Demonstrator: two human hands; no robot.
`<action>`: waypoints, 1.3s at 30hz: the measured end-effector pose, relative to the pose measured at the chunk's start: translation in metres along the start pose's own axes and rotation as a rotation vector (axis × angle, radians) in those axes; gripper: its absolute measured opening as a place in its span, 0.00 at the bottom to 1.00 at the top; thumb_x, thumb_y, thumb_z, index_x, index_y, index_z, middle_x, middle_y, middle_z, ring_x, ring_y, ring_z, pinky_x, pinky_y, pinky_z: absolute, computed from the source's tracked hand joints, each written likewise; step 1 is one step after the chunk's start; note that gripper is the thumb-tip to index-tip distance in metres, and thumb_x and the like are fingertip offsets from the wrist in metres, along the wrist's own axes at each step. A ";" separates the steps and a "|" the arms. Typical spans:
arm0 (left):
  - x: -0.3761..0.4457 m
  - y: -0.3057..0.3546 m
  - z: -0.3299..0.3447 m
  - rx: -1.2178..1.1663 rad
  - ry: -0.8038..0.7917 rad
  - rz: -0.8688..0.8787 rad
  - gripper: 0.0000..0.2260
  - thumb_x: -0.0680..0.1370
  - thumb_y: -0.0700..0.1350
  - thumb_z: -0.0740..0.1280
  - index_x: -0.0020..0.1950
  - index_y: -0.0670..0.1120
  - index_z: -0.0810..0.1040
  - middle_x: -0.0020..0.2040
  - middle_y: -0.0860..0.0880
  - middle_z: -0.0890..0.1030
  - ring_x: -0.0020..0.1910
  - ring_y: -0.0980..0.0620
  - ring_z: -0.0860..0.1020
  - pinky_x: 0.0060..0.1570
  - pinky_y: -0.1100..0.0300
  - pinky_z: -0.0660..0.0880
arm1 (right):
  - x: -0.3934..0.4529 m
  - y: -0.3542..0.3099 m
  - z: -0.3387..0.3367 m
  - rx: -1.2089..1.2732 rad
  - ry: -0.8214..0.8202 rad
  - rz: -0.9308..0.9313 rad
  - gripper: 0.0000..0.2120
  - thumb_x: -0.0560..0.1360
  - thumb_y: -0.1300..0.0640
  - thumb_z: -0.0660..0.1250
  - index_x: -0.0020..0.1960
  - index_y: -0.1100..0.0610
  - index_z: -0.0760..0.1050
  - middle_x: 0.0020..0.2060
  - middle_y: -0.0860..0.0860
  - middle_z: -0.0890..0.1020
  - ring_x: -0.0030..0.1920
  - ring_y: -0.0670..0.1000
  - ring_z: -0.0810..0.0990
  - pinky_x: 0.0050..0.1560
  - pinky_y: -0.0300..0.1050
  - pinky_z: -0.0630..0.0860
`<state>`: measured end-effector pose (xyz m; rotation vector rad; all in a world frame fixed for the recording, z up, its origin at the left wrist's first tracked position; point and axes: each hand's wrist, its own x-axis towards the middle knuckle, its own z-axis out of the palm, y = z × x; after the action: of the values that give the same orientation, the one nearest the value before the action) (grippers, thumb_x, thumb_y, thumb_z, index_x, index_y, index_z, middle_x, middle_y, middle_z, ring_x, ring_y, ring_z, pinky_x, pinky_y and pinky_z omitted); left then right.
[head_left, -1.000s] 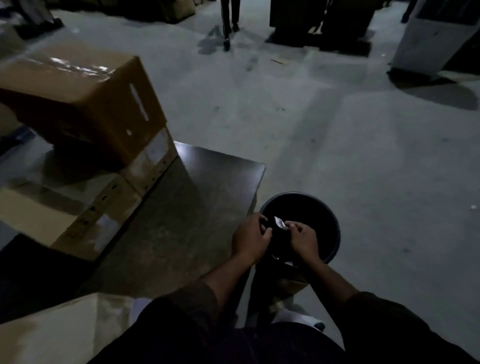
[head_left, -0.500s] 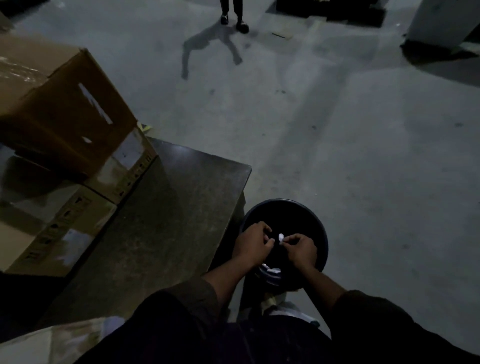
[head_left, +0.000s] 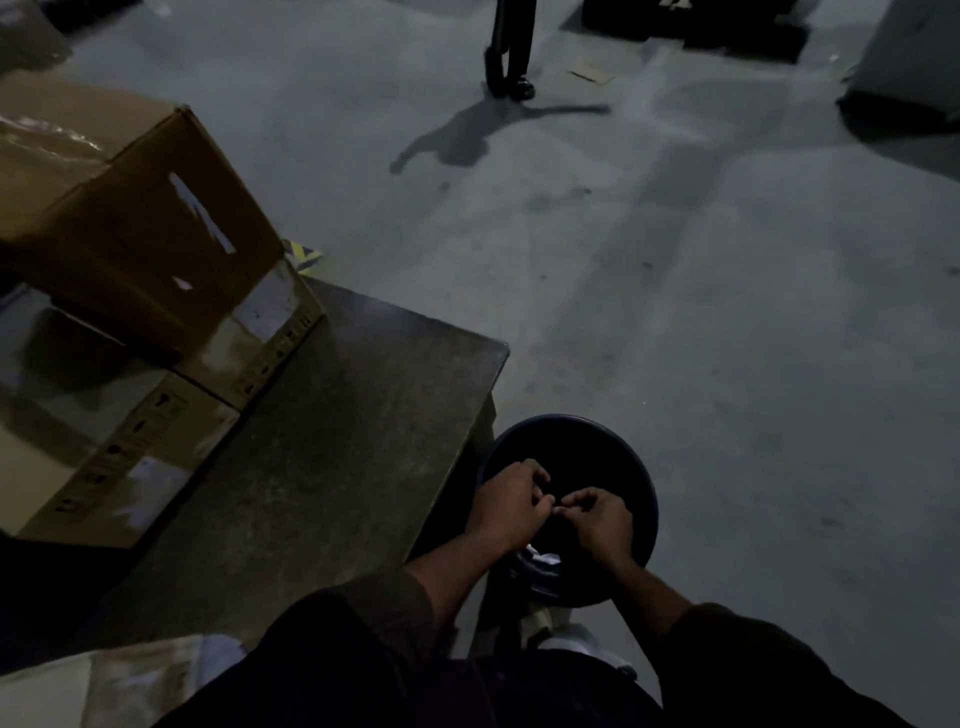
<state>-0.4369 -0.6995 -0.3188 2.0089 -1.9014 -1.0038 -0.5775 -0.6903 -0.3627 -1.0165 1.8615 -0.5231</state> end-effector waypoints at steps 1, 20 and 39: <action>0.001 0.001 -0.001 -0.005 0.004 -0.001 0.11 0.77 0.50 0.69 0.58 0.52 0.77 0.47 0.54 0.81 0.48 0.54 0.80 0.50 0.57 0.75 | 0.001 -0.001 0.000 0.004 -0.012 -0.012 0.08 0.67 0.60 0.78 0.36 0.51 0.80 0.32 0.45 0.81 0.36 0.45 0.80 0.37 0.37 0.73; -0.007 -0.016 -0.022 -0.143 0.113 -0.104 0.10 0.76 0.48 0.69 0.57 0.51 0.77 0.43 0.54 0.81 0.44 0.52 0.81 0.50 0.52 0.78 | -0.008 -0.029 0.013 -0.007 -0.042 -0.212 0.06 0.72 0.61 0.73 0.41 0.51 0.81 0.37 0.46 0.82 0.41 0.45 0.81 0.43 0.38 0.76; -0.226 -0.164 -0.140 -0.435 1.067 -0.530 0.09 0.81 0.55 0.62 0.49 0.53 0.78 0.40 0.54 0.82 0.40 0.58 0.79 0.39 0.55 0.76 | -0.206 -0.155 0.213 -0.074 -0.871 -0.948 0.08 0.78 0.50 0.64 0.51 0.47 0.83 0.41 0.44 0.86 0.43 0.43 0.84 0.44 0.54 0.81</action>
<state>-0.2093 -0.5035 -0.2322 2.1112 -0.5706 -0.2225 -0.2768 -0.5968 -0.2505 -1.8018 0.5698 -0.4219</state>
